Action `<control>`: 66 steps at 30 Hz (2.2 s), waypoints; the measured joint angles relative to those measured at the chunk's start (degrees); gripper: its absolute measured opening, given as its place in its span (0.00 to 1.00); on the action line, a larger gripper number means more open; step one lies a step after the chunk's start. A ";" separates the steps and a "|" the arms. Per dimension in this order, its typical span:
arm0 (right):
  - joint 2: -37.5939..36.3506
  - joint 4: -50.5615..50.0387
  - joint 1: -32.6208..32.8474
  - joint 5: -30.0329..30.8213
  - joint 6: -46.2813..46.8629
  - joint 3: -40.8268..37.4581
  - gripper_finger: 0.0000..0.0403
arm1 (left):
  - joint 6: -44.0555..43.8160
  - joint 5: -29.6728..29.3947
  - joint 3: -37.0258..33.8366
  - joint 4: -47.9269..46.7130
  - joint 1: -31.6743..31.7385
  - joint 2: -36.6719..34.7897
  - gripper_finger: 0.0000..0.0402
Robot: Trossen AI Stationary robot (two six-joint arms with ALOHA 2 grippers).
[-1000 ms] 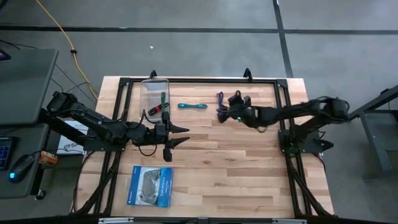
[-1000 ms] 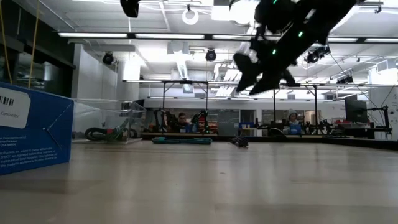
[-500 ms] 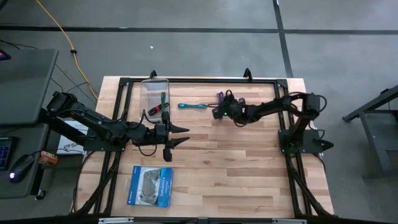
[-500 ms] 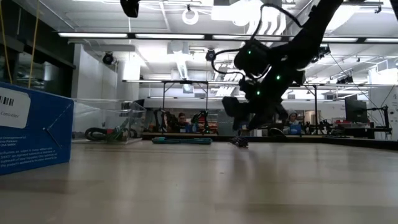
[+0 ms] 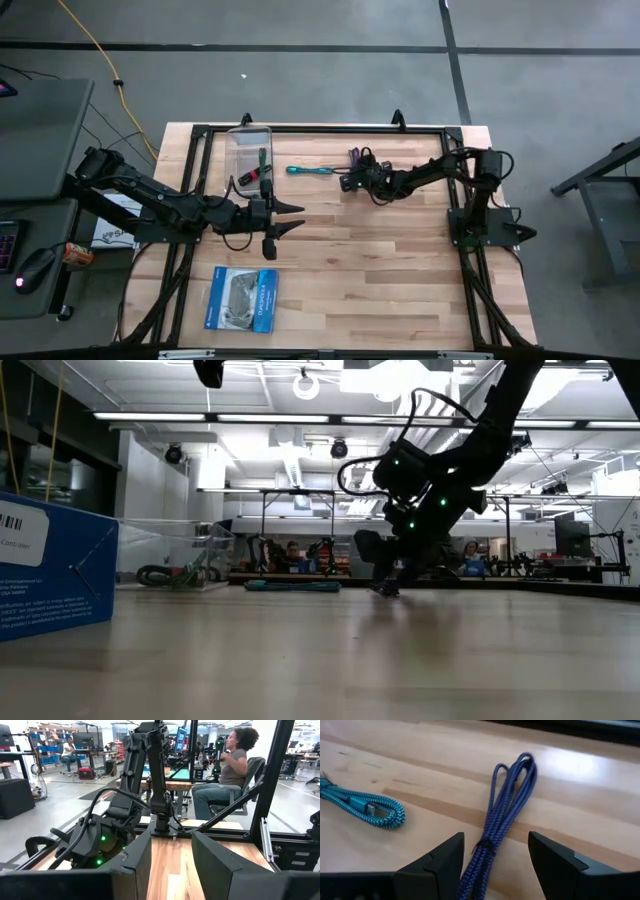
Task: Pick and place USB-C Cables
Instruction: Put the purple USB cable into the transparent bin
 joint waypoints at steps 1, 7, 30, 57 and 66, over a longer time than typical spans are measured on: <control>0.45 0.62 0.00 -0.58 0.03 0.00 0.52 | 0.01 0.00 0.00 0.00 0.00 0.02 0.30; 3.11 3.74 0.04 -0.74 0.03 0.00 0.52 | 0.00 0.00 0.00 0.00 0.00 0.01 0.30; 3.59 3.28 -0.04 -1.17 -3.74 0.07 0.12 | 0.01 0.00 0.00 -0.79 0.00 0.00 0.30; -18.61 5.13 1.87 -6.04 -18.50 -10.83 0.03 | 1.08 -3.13 0.04 -2.96 -0.04 0.00 0.30; -39.14 25.97 -0.39 -14.09 -19.86 -30.35 0.03 | 1.06 -3.46 0.04 -3.02 -0.03 -0.09 0.30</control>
